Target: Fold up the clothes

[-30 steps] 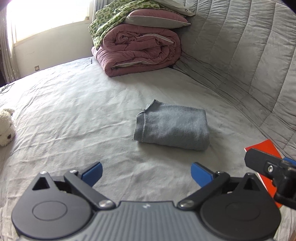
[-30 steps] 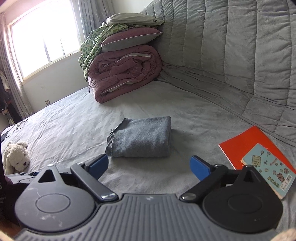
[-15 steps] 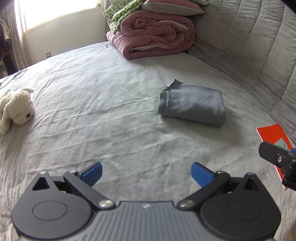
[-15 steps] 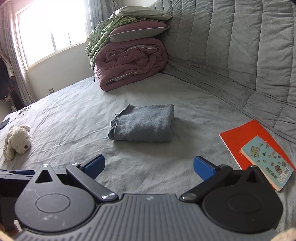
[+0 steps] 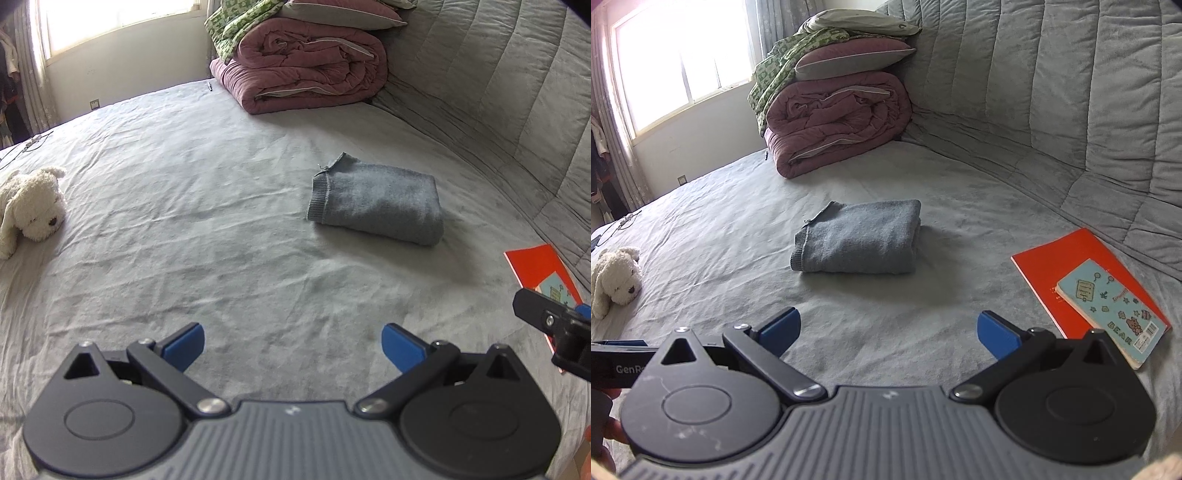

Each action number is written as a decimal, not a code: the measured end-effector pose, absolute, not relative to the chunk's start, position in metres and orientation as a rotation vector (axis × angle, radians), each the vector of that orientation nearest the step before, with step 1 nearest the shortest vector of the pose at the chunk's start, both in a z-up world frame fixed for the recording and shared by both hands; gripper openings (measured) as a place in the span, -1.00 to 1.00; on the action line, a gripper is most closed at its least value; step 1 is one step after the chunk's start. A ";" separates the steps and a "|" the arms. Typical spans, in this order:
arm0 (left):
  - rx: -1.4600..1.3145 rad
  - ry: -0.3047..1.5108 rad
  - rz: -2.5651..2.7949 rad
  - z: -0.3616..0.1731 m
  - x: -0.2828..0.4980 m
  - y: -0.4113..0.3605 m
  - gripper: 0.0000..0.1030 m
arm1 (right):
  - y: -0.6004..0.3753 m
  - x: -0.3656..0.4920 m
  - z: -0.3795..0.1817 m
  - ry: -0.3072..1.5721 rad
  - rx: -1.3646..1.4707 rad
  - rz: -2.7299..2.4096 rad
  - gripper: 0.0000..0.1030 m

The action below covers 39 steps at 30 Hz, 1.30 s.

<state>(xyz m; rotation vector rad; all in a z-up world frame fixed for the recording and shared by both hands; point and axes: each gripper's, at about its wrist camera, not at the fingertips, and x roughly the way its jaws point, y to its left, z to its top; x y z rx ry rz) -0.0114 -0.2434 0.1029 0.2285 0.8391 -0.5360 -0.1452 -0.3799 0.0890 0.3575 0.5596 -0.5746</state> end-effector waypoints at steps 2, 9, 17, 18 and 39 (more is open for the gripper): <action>0.222 0.834 -0.543 0.105 -0.011 -0.242 0.99 | -0.378 -0.144 0.090 0.561 0.353 -0.570 1.00; 0.202 0.822 -0.551 0.106 -0.008 -0.241 0.99 | -0.375 -0.136 0.089 0.572 0.336 -0.568 1.00; 0.220 0.800 -0.562 0.104 -0.013 -0.241 0.99 | -0.373 -0.131 0.087 0.580 0.313 -0.585 1.00; 0.220 0.800 -0.557 0.104 -0.013 -0.240 0.99 | -0.373 -0.131 0.087 0.580 0.312 -0.585 1.00; 0.182 0.824 -0.562 0.125 -0.045 -0.211 0.99 | -0.341 -0.155 0.117 0.571 0.265 -0.587 1.00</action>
